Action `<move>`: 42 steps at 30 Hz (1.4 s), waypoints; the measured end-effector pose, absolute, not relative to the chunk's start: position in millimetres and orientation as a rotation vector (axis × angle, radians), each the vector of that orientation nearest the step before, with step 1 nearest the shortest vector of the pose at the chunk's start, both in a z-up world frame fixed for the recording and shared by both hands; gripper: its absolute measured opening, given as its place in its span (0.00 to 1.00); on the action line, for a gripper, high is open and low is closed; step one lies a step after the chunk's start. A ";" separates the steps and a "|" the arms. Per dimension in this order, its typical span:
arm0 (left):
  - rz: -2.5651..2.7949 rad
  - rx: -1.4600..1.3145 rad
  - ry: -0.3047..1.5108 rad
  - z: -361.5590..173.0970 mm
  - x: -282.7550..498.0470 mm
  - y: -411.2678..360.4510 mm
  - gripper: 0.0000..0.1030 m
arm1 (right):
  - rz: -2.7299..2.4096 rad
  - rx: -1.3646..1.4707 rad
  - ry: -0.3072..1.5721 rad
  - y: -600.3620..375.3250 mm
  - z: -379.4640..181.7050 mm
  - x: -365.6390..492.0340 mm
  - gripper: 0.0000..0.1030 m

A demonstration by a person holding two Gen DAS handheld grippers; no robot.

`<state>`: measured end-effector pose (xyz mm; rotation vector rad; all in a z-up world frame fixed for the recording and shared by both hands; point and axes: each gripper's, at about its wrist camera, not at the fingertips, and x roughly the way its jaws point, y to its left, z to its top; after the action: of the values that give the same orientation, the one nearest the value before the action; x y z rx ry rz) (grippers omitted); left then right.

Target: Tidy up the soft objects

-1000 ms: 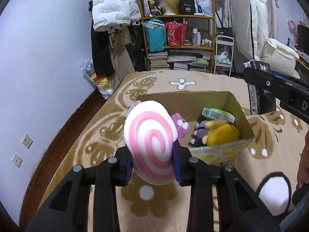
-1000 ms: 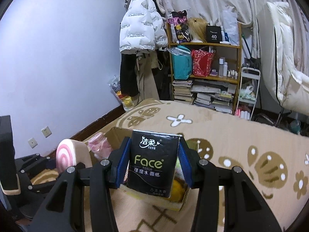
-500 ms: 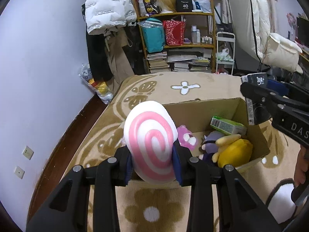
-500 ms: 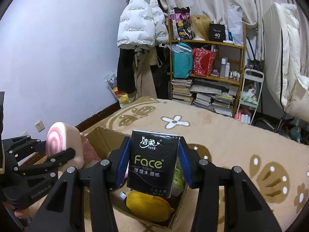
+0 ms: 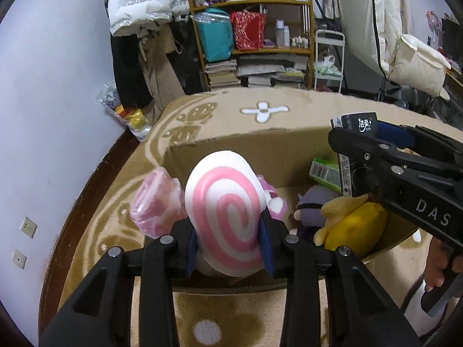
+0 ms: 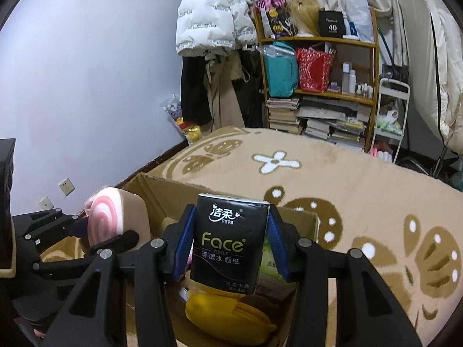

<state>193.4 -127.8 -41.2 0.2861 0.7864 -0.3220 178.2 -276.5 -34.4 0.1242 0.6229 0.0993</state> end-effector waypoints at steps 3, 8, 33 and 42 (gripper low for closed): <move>-0.314 0.296 0.796 -47.2 195.7 -129.1 0.34 | 0.092 0.127 0.633 -277.0 -39.6 179.3 0.49; -0.312 0.302 0.814 -51.1 195.4 -127.1 0.36 | 0.085 0.149 0.650 -280.4 -43.5 178.7 0.50; -0.231 0.261 0.785 -15.2 167.9 -102.9 0.88 | 0.060 0.171 0.615 -281.3 -6.4 149.7 0.90; -0.196 0.217 0.728 27.1 132.1 -69.7 0.93 | 0.067 0.162 0.591 -273.3 19.7 109.6 1.00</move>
<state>132.1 -69.7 27.1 0.2166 0.7285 -0.1956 109.6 -273.3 19.7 0.1619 0.5911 0.0673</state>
